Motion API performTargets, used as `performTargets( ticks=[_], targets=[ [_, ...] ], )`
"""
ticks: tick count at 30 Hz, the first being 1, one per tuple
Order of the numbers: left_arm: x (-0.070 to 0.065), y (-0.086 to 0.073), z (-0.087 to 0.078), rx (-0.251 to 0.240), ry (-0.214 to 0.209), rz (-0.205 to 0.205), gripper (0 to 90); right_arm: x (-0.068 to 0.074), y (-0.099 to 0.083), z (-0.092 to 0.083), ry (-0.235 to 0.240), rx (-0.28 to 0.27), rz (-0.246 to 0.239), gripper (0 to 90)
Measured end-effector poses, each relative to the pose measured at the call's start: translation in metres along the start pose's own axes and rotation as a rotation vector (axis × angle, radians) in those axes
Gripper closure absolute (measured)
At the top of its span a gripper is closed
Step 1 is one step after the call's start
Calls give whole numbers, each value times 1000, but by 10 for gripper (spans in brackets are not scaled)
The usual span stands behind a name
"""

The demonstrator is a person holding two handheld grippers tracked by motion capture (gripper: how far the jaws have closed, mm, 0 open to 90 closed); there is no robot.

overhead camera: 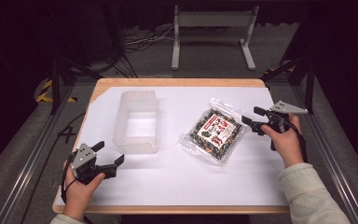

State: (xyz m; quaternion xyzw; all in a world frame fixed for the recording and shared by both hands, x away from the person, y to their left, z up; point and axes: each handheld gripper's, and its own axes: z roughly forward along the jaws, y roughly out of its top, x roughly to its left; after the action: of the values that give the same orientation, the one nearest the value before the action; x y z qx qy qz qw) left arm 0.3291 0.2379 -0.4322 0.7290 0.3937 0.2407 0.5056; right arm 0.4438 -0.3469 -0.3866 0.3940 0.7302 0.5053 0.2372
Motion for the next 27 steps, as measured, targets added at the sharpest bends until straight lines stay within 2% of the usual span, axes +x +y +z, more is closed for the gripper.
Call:
performTargets(
  ticks=[2, 4, 11, 13, 17, 22, 26, 27],
  targets=[
    [0, 0, 0, 0, 0, 1, 95, -2, -2, 3, -1, 2, 6, 268],
    [0, 0, 0, 4, -1, 2, 95, -8, -6, 10, -15, 19, 40, 268],
    [0, -1, 1, 6, 2, 0, 94, -21, -6, 18, -39, 27, 68, 268],
    [-1, -1, 1, 5, 1, -1, 94, -23, -6, 21, -44, 39, 80, 267],
    [-1, -1, 2, 7, -2, -2, 94, -27, -11, 30, -71, 86, 73, 267],
    [-1, 0, 0, -15, -26, -33, 93, -31, -18, 39, -84, 114, 85, 297],
    [-1, -1, 0, -15, -20, -27, 92, -33, -23, 45, -71, 151, 122, 296],
    [-1, -1, 0, -14, -19, -25, 92, -33, -24, 46, -66, 165, 145, 278]
  ],
)
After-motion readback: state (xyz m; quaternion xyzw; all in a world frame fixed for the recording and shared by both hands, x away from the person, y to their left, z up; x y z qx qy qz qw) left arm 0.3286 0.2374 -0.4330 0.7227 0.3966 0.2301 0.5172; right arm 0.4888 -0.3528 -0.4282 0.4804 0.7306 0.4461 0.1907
